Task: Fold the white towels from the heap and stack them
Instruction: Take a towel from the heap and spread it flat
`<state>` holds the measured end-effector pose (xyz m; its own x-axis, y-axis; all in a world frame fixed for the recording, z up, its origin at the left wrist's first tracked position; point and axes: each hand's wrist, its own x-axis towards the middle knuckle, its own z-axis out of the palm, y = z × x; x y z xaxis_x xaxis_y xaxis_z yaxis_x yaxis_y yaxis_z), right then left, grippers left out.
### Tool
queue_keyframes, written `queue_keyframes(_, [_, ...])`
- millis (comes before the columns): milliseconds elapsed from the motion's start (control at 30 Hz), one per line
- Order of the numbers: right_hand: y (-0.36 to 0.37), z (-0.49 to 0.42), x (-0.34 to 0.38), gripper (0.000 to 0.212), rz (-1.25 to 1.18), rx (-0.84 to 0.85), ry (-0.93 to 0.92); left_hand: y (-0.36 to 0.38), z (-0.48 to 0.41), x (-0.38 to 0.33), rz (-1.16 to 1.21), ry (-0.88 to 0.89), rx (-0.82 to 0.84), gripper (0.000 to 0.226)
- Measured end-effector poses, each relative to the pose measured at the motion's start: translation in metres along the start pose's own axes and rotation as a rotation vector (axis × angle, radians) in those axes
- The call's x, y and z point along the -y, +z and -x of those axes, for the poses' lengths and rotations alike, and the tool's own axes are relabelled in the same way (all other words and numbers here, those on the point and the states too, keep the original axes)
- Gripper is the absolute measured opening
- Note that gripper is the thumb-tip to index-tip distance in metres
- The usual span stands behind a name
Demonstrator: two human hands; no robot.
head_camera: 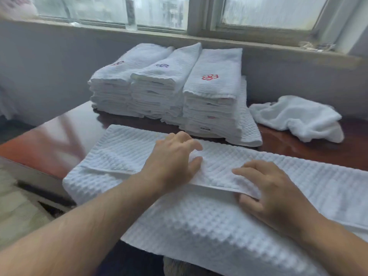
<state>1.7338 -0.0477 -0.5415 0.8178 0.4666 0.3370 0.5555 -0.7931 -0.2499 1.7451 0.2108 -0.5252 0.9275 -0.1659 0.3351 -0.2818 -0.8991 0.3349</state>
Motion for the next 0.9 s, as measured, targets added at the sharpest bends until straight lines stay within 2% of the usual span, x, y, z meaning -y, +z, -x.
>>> queue_keyframes(133, [-0.040,0.044,-0.059,0.058,0.074,-0.004,0.221,0.034,-0.019,-0.081,0.101,0.259,0.162,0.046])
queue_keyframes(267, [-0.081,0.097,-0.116,0.046,0.144,-0.111,0.407,0.073,-0.030,-0.161,0.017,0.456,0.242,0.064])
queue_keyframes(333, [-0.098,0.120,-0.141,0.054,0.195,-0.147,0.523,0.085,-0.033,-0.188,0.025,0.492,0.244,0.060])
queue_keyframes(433, [-0.114,0.151,-0.168,0.063,0.207,-0.229,0.735,0.098,-0.034,-0.207,0.071,0.515,0.197,0.036])
queue_keyframes(533, [-0.112,0.167,-0.175,0.059,0.109,-0.471,0.878,0.103,-0.030,-0.206,0.097,0.572,0.108,0.025])
queue_keyframes(600, [-0.112,0.166,-0.173,0.058,0.144,-0.591,0.855,0.102,-0.028,-0.202,0.136,0.630,0.056,0.024])
queue_keyframes(733, [-0.112,0.165,-0.170,0.053,0.077,-0.601,0.873,0.102,-0.026,-0.201,0.096,0.707,0.076,0.035])
queue_keyframes(800, [-0.114,0.166,-0.165,0.048,0.001,-0.653,0.889,0.100,-0.026,-0.201,0.137,0.720,0.098,0.031])
queue_keyframes(900, [-0.119,0.167,-0.156,0.046,0.195,-0.819,0.664,0.099,-0.023,-0.201,0.200,0.723,0.130,0.026])
